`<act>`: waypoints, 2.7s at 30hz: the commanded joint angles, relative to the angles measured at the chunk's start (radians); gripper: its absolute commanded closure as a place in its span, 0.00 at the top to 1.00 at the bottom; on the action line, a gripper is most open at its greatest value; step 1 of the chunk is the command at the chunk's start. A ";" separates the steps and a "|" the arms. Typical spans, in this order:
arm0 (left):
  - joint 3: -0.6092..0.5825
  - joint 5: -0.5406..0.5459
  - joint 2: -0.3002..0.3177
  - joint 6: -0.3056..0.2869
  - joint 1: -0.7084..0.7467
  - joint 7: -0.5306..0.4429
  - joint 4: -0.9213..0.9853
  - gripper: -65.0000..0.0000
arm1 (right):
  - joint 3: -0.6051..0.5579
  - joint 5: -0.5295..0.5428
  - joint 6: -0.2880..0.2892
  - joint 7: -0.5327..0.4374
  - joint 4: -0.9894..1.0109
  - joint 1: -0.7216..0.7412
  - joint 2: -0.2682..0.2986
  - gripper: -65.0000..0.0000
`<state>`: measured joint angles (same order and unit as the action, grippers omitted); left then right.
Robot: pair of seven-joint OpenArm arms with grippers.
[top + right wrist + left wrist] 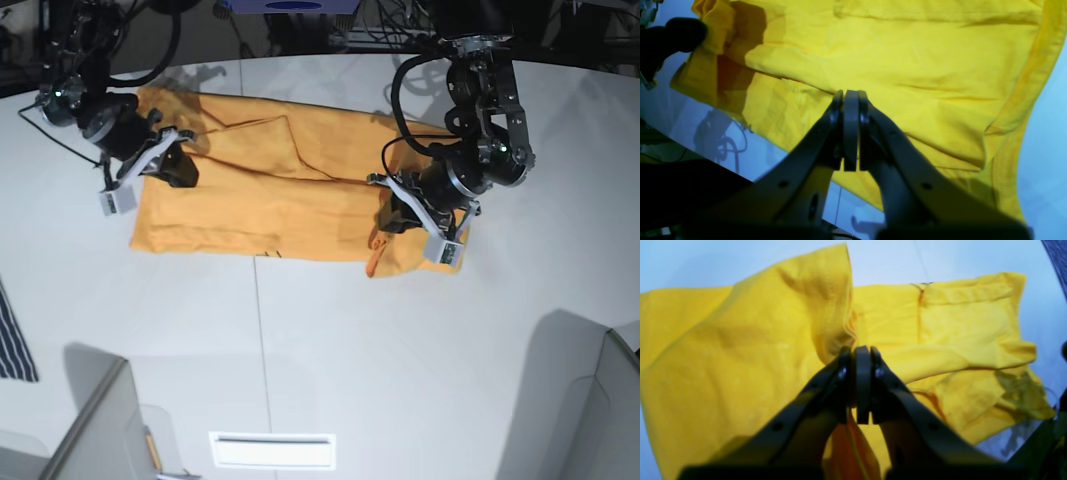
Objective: Fold the T-shirt properly
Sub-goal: 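Lift the strip end with the left gripper and fold it toward the right gripper, then release the left gripper and raise it off the folded shirt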
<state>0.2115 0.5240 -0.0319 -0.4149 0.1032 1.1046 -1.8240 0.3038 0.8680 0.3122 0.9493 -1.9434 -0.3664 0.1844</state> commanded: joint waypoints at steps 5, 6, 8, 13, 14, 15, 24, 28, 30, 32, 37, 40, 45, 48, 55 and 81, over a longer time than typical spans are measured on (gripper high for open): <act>-0.094 0.017 -0.009 0.001 -0.012 -0.025 -0.010 0.00 | 0.005 0.018 0.000 -0.019 -0.015 0.005 0.011 0.00; -0.109 0.017 -0.010 0.001 -0.012 -0.025 -0.004 0.00 | 0.005 0.018 0.000 -0.019 -0.015 0.005 0.011 0.00; -0.123 0.017 -0.021 0.009 -0.020 -0.025 0.020 0.00 | 0.005 0.018 0.000 -0.019 -0.015 0.005 0.011 0.00; -0.140 0.023 -0.050 0.061 -0.024 -0.027 0.082 0.00 | 0.005 0.018 0.000 -0.019 -0.015 0.005 0.011 0.00; -0.154 0.023 -0.052 0.061 -0.024 -0.031 0.085 0.00 | 0.005 0.018 0.000 -0.019 -0.015 0.004 0.011 0.00; -0.168 0.023 -0.052 0.063 -0.024 -0.045 0.088 0.00 | 0.005 0.018 0.000 -0.019 -0.015 0.004 0.011 0.00; -0.238 0.023 -0.066 0.066 -0.016 -0.085 0.089 0.00 | 0.005 0.018 0.000 -0.019 -0.015 0.002 0.011 0.00; -0.241 0.023 -0.066 0.066 -0.013 -0.085 0.089 0.00 | 0.005 0.018 0.000 -0.019 -0.015 0.000 0.011 0.00; -0.241 0.023 -0.066 0.066 -0.012 -0.085 0.089 0.00 | 0.005 0.018 0.000 -0.019 -0.015 0.000 0.011 0.00; -0.241 0.023 -0.066 0.066 -0.010 -0.083 0.089 0.00 | 0.005 0.018 0.000 -0.019 -0.015 0.002 0.011 0.00; -0.243 0.023 -0.066 0.066 -0.010 -0.083 0.094 0.00 | 0.005 0.018 0.000 -0.019 -0.015 0.002 0.011 0.00; -0.234 0.023 -0.066 0.066 -0.015 -0.083 0.123 0.00 | 0.005 0.018 0.000 -0.019 -0.015 0.000 0.011 0.00; -0.238 0.023 -0.066 0.066 -0.023 -0.087 0.172 0.00 | 0.005 0.018 0.000 -0.019 -0.015 -0.001 0.011 0.00; -0.240 0.025 -0.066 0.066 -0.023 -0.087 0.175 0.00 | 0.005 0.018 0.000 -0.019 -0.015 -0.001 0.011 0.00; -0.240 0.025 -0.072 0.063 -0.024 -0.091 0.168 0.45 | 0.005 0.018 0.000 -0.019 -0.015 -0.001 0.011 0.00; 0.044 0.307 0.185 0.064 0.016 -0.085 -0.027 0.00 | 0.321 0.027 0.006 0.302 0.101 0.165 0.016 0.39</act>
<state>0.2535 0.8143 0.1467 -0.3435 0.1310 1.0378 -1.8317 0.6197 0.8799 0.3149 1.2621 -1.8259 -0.2047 0.1871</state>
